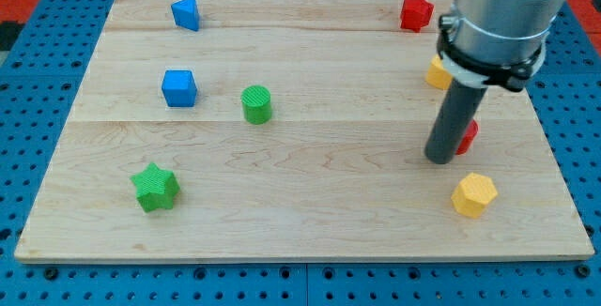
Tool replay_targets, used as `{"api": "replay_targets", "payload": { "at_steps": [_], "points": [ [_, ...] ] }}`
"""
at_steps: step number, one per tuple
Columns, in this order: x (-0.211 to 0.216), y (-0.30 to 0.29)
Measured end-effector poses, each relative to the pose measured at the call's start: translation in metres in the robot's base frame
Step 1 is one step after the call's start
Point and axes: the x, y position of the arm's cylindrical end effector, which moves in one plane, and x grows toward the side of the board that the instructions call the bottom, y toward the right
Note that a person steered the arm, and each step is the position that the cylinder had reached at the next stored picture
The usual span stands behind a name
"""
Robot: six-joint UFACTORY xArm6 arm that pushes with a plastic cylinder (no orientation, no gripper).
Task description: Push the green circle to the center of the board
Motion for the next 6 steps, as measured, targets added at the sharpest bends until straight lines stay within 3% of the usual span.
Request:
{"api": "replay_targets", "payload": {
  "at_steps": [2, 4, 5, 6],
  "points": [
    [0.003, -0.134],
    [-0.042, -0.234],
    [-0.058, -0.272],
    [-0.092, -0.243]
  ]
}}
